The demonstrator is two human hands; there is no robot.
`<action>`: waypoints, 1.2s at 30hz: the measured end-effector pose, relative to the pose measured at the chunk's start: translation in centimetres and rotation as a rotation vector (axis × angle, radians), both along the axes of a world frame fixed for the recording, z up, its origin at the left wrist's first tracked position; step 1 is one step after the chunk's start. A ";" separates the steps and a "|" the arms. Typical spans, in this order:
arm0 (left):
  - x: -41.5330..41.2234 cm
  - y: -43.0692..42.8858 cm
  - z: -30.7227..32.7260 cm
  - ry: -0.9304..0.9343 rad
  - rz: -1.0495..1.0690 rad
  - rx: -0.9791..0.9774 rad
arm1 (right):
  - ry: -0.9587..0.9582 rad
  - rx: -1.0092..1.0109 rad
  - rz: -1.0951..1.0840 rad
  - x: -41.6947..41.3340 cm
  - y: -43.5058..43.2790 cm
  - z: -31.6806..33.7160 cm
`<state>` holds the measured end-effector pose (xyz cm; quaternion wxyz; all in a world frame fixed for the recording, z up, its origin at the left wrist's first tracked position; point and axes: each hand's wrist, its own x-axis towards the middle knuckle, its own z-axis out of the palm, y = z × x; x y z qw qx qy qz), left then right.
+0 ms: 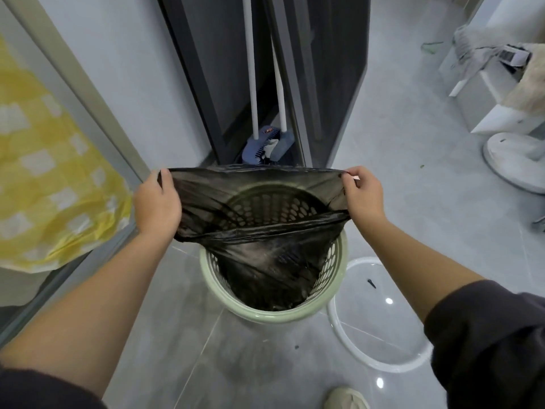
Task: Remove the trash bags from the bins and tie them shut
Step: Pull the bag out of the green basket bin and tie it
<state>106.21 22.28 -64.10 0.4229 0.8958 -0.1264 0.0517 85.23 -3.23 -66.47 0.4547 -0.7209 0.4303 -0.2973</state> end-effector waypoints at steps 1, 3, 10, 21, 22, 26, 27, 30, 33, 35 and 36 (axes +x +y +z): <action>-0.4 0.7 0.0 -0.013 -0.100 -0.009 | -0.006 0.024 0.053 -0.9 0.2 0.3; -1.0 2.3 0.2 -0.040 -0.373 0.136 | 0.053 0.040 0.243 -2.8 0.8 1.0; -1.3 5.9 2.0 -0.466 -0.991 1.110 | 0.941 -0.745 0.904 -6.7 1.5 3.7; -5.6 -0.3 1.3 0.490 -0.488 0.094 | -0.004 0.383 0.258 -4.6 5.1 2.1; -6.1 -1.1 1.4 0.521 -0.455 0.053 | -0.010 0.431 0.206 -4.1 5.3 2.0; -7.2 -2.2 1.2 0.291 -0.533 0.214 | 0.171 0.242 0.312 -2.9 5.1 1.9; -7.1 -1.9 1.0 0.182 -0.601 0.297 | 0.225 0.173 0.395 -3.1 5.0 2.1; -6.4 -1.0 0.8 -0.075 -0.801 0.656 | 0.354 0.049 0.604 -3.5 4.2 2.4; -6.1 -1.2 0.7 -0.220 -0.859 0.843 | 0.602 -0.321 0.729 -3.1 3.8 1.9; -6.1 -1.4 0.4 -0.158 -0.843 0.793 | 0.617 -0.399 0.768 -2.6 4.2 1.2; -6.2 -1.6 0.4 -0.092 -0.840 0.759 | 0.579 -0.358 0.782 -2.5 4.5 1.2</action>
